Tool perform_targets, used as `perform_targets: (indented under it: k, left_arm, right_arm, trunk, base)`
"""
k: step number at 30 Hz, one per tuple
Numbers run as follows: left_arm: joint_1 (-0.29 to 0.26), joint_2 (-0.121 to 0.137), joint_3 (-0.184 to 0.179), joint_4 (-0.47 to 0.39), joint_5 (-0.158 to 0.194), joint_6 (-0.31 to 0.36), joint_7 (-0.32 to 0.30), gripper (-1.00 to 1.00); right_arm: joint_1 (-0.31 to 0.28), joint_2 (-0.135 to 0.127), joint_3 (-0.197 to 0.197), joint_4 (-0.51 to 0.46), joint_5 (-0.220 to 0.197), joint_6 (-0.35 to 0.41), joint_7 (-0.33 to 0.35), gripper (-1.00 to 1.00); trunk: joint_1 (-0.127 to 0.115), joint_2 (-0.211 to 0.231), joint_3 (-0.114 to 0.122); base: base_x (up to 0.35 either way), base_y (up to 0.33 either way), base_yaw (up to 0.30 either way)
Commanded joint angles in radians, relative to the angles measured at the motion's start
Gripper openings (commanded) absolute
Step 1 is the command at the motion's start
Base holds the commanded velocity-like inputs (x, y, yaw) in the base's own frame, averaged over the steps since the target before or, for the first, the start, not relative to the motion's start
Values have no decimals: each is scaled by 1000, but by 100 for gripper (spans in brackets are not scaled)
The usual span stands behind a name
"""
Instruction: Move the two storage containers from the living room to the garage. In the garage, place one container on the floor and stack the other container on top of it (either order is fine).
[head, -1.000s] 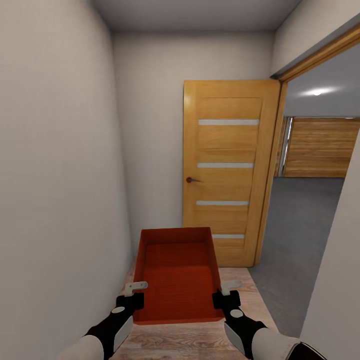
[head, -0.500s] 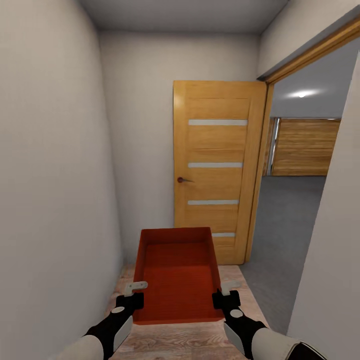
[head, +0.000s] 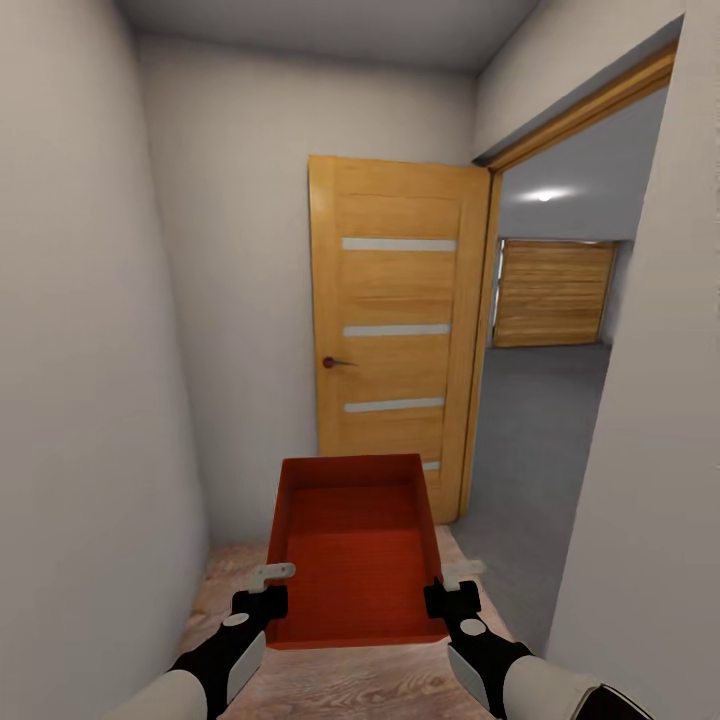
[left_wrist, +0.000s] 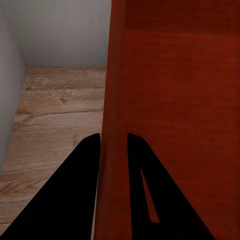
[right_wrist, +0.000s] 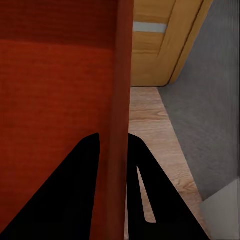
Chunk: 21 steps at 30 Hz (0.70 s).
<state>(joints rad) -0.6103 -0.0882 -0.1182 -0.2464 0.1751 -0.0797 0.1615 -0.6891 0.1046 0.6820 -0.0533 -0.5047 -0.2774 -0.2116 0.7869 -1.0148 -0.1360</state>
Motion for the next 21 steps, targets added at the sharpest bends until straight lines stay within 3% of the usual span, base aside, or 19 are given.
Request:
perform_targets:
  k: [1,21]
  left_arm:
    - [0,7,-17,-2,-5,-27,36,-100]
    - [0,7,-17,-3,-6,-34,36,-100]
  right_arm:
    - [-1,1,-76,-1,-2,4,3,-100]
    - [-1,1,-76,-1,-2,4,3,-100]
  trunk:
    - [0,-1,-2]
    - [0,-1,-2]
  base:
    - [158,283,-286]
    - [184,270,-286]
